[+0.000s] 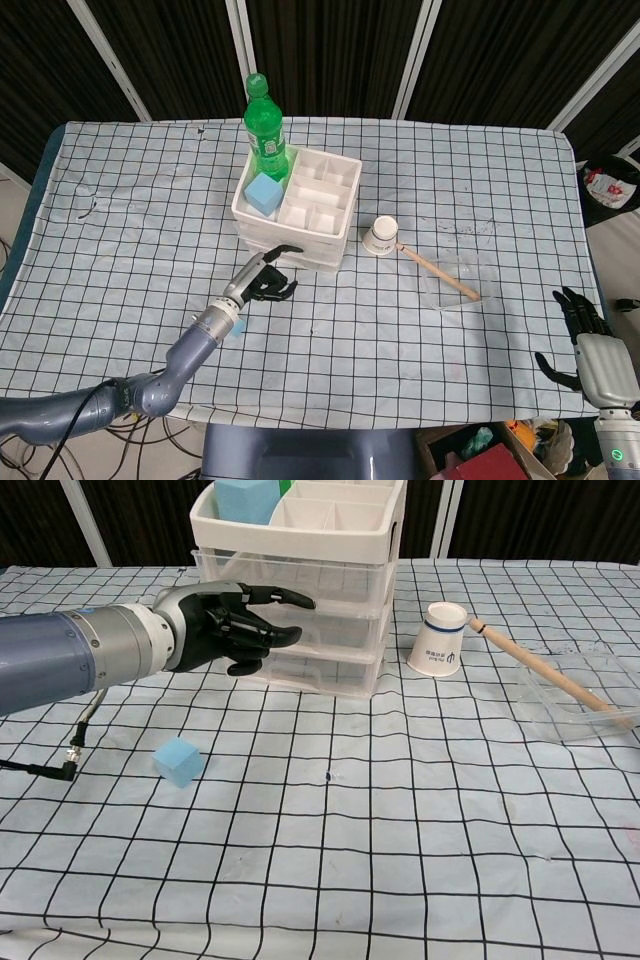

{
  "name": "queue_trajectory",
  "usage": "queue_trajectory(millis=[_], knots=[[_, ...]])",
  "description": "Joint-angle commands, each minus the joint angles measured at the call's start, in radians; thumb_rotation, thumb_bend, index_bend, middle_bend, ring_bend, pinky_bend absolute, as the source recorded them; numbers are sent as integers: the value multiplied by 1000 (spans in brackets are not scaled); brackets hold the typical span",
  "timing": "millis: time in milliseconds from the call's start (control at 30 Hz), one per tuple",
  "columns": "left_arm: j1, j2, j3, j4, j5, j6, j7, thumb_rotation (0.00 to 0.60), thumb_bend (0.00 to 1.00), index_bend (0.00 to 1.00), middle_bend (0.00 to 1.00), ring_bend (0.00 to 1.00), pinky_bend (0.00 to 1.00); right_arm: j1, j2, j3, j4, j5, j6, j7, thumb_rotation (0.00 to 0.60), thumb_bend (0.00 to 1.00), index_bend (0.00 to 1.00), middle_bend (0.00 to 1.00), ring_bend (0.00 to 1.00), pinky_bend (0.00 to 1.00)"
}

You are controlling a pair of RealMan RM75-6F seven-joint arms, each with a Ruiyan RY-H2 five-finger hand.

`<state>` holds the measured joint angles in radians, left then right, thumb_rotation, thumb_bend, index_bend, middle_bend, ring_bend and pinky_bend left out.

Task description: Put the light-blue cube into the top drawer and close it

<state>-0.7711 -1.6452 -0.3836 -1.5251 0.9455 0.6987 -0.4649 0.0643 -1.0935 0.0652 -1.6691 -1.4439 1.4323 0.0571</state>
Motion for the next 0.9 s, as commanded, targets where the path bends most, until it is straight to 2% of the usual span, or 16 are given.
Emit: queue_trajectory(millis=[33,400,600,900], knots=[[2,3,2,-1,5,-2,-2,600,444,229,994,935,877,0,-1,-1,0,-1,1,-1,600,249,36,0,0,176],[42,36,25,-62,53,15,-27,600,444,229,994,935,877,-1,-1,0,0,-1,3,-2,600,248,36,0,0,176],[72,62,47,-94,108,44,-32,600,444,125,994,935,877,-1,-1,0,0,-1,2,-1,600,249,36,0,0,176],[116,130,112,-145,200,84,8,600,441,100,994,935,877,-2,-1,0,-1,-2,5,1,600,249,36,0,0,176]])
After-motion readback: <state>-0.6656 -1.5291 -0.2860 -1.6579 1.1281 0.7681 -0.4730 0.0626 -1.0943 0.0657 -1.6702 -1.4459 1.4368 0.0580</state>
